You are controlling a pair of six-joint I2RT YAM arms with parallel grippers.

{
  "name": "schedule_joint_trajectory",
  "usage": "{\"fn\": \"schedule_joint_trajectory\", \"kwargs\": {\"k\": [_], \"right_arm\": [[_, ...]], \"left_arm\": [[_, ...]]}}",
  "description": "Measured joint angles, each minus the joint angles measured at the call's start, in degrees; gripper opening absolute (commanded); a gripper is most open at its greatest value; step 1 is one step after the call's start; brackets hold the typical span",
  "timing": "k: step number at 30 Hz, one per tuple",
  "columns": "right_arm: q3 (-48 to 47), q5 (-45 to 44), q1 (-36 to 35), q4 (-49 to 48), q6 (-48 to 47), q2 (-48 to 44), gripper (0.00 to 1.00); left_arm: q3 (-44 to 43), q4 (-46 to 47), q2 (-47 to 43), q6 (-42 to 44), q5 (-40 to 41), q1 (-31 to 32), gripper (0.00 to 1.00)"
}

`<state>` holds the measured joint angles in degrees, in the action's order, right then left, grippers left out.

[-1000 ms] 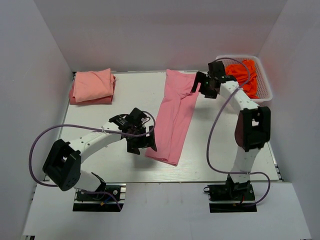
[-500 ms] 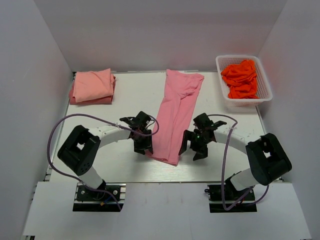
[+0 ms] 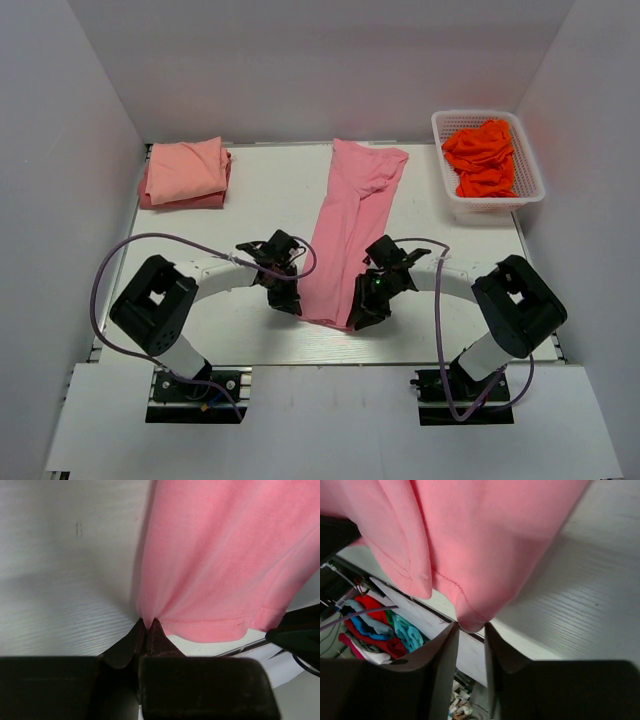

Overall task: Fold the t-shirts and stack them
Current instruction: Grab the bottom of the folded rectangular tshirt with both arms, then fold the folded rectangular tshirt in 1/3 of the way

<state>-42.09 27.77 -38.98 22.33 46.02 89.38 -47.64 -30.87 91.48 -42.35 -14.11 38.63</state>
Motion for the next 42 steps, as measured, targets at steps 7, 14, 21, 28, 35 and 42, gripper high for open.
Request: {"fn": "schedule_joint_trajectory", "kwargs": {"k": [7, 14, 21, 28, 35, 42], "right_arm": [[1.14, 1.57, -0.24, -2.45, 0.52, 1.84, 0.0], [5.86, 0.96, -1.79, -0.31, -0.24, -3.06, 0.0], [3.67, -1.57, -4.57, 4.33, -2.51, -9.11, 0.0], [-5.05, -7.41, -3.76, 8.48, -2.21, -7.32, 0.0], [-15.43, -13.16, 1.6, 10.19, -2.01, -4.17, 0.0], [-31.39, -16.17, 8.48, 12.92, -5.86, 4.87, 0.0]], "left_arm": [[4.61, -0.31, -5.01, -1.6, -0.98, 0.2, 0.0], [11.69, -1.16, -14.6, -4.04, -5.18, 0.63, 0.0], [14.99, 1.55, -21.16, -5.73, -10.56, 0.66, 0.0], [0.13, -2.62, -15.21, -5.14, -7.58, 0.48, 0.0], [-15.3, -3.89, -6.99, -5.01, 0.76, -0.59, 0.0], [-34.01, -5.97, 7.8, -3.5, 7.37, -4.11, 0.0]]}}
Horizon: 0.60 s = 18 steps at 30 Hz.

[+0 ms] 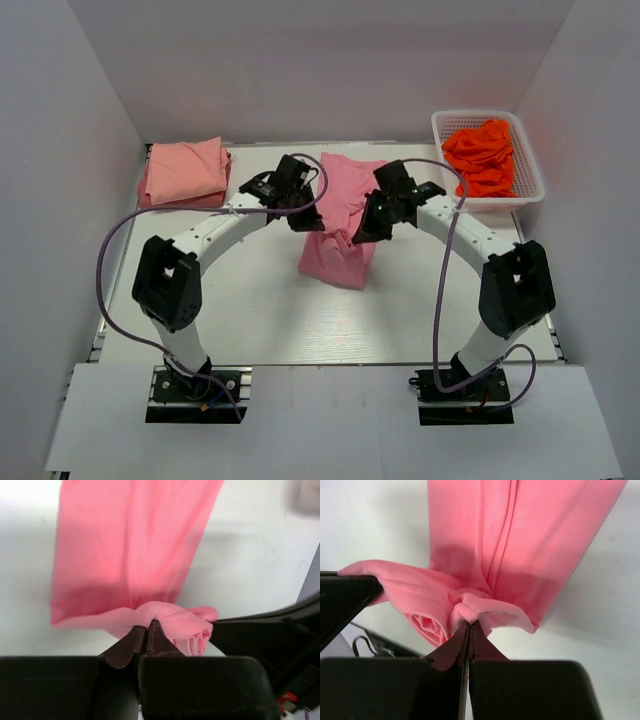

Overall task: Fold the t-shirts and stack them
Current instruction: Fold the folded rectangular tshirt in 1/3 of the way

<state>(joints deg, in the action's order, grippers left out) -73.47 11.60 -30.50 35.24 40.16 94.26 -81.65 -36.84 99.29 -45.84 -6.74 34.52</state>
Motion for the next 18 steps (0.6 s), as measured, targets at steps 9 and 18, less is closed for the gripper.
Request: {"fn": "schedule_joint_trajectory", "kwargs": {"k": [9, 18], "right_arm": [[-11.91, -0.83, 6.67, 1.64, -3.63, 8.81, 0.0], [-16.68, 1.01, 10.16, 1.86, -5.75, 16.17, 0.0]], "left_arm": [[-12.7, 2.75, 12.76, 2.38, -2.89, -5.42, 0.0], [-14.14, 9.42, 18.84, 4.5, -9.9, -7.48, 0.0]]}}
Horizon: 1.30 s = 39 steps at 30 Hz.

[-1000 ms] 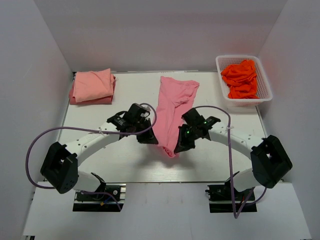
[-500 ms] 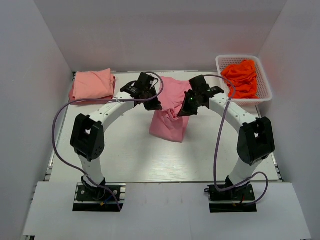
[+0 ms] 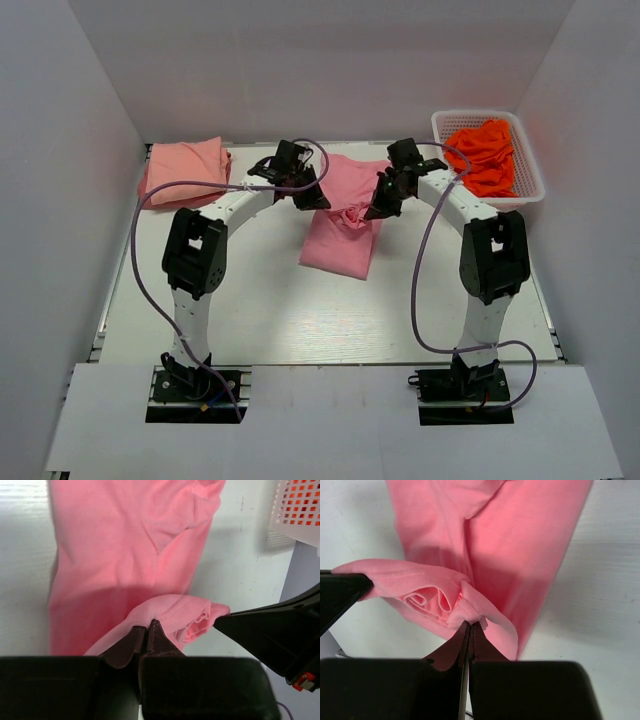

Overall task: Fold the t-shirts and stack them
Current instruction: Fold the folded rectangular tshirt in 1/3 of the way

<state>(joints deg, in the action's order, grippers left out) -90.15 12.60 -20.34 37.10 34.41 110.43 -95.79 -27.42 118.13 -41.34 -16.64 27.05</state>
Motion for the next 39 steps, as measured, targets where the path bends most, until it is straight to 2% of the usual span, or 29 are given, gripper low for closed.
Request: {"fn": "schedule_joint_trajectory", "kwargs": {"k": [7, 15, 19, 20, 22, 23, 25, 26, 28, 29, 30, 31, 32, 39], "right_arm": [[-0.37, 0.02, 2.34, -0.52, -0.13, 1.18, 0.0], [-2.03, 0.2, 4.5, -1.6, -0.13, 5.51, 0.0], [-2.84, 0.7, 5.11, -1.79, -0.11, 7.13, 0.0], [-2.99, 0.87, 5.29, -2.1, -0.11, 7.5, 0.0], [-3.13, 1.11, 5.62, -2.86, 0.0, 8.24, 0.0], [-3.13, 1.14, 5.77, -3.13, 0.17, 8.61, 0.0], [-3.13, 1.14, 6.08, -3.96, 0.72, 9.31, 0.0], [-3.17, 1.03, 6.23, -4.31, 1.11, 9.64, 0.0], [-3.52, 0.79, 6.51, -4.48, 1.75, 10.23, 0.02], [-3.89, 0.63, 6.64, -4.44, 2.21, 10.56, 0.25], [-4.31, 0.55, 6.8, -4.52, 2.6, 10.84, 0.48], [-4.52, 0.24, 6.88, -4.76, 2.73, 10.97, 0.9], [-4.72, -0.04, 6.91, -4.85, 3.04, 11.02, 0.9], [-6.71, -1.4, 7.04, -5.68, -1.01, 9.62, 0.9]], "left_arm": [[-3.02, 2.43, 3.61, 0.44, -1.42, -0.63, 0.0], [-11.43, -0.17, 9.73, 0.9, -0.63, -2.23, 0.0], [-12.59, -1.31, 11.39, 0.96, 0.17, -2.54, 0.0], [-12.59, -1.68, 11.72, 1.01, 0.39, -2.58, 0.04], [-12.59, -2.43, 12.26, 1.05, 0.81, -2.82, 0.04], [-12.72, -2.71, 12.57, 1.05, 0.96, -2.91, 0.1], [-13.51, -2.82, 13.55, 1.07, 1.03, -2.93, 0.16], [-14.08, -2.8, 14.16, 1.09, 1.01, -2.93, 0.27], [-15.67, -2.73, 15.52, 1.31, 1.03, -2.99, 0.42], [-16.26, -2.73, 15.96, 1.42, 1.03, -3.04, 0.51], [-16.83, -2.75, 16.33, 1.6, 1.07, -3.13, 0.77], [-17.22, -2.8, 16.46, 1.9, 1.2, -3.23, 0.94], [-17.55, -2.97, 16.48, 2.27, 1.27, -3.37, 1.0], [-16.15, -5.2, 13.6, 2.91, 4.11, -4.46, 1.0]]}}
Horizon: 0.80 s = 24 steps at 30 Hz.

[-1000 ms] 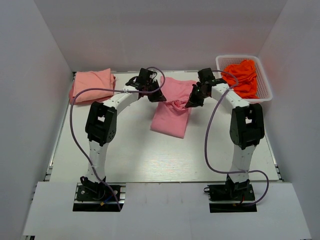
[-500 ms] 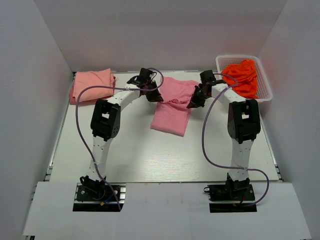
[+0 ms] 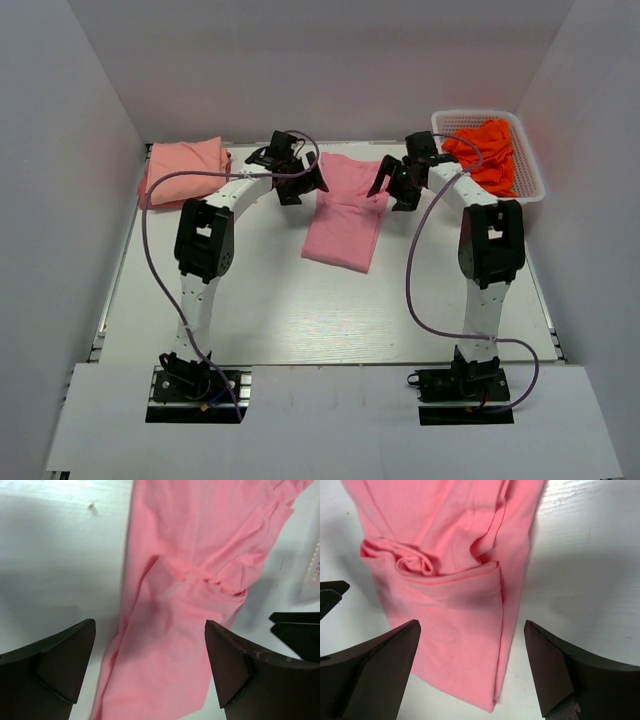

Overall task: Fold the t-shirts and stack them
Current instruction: Fold the folded rectangular tshirt in 1/3 of the way, then grab one side of the 2/3 rectangular tshirt with both arms

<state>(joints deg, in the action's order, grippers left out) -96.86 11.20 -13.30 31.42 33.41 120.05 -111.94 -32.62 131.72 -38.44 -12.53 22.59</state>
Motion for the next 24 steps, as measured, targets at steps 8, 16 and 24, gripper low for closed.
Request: {"fn": "schedule_joint_trajectory", "kwargs": {"k": [8, 16, 24], "right_arm": [[22.71, 3.96, -1.44, -3.23, -2.08, -19.23, 0.9], [36.85, 9.29, -5.16, -6.95, 0.55, -21.59, 0.9], [40.7, 10.8, -7.54, -13.18, 4.96, -20.24, 0.66]], "left_arm": [[22.16, -0.74, -17.88, 2.08, 1.18, 0.52, 1.0], [36.68, 3.1, -20.7, 2.73, -2.8, 1.79, 0.73], [39.87, 7.63, -19.91, 2.86, -5.57, 2.71, 0.45]]}}
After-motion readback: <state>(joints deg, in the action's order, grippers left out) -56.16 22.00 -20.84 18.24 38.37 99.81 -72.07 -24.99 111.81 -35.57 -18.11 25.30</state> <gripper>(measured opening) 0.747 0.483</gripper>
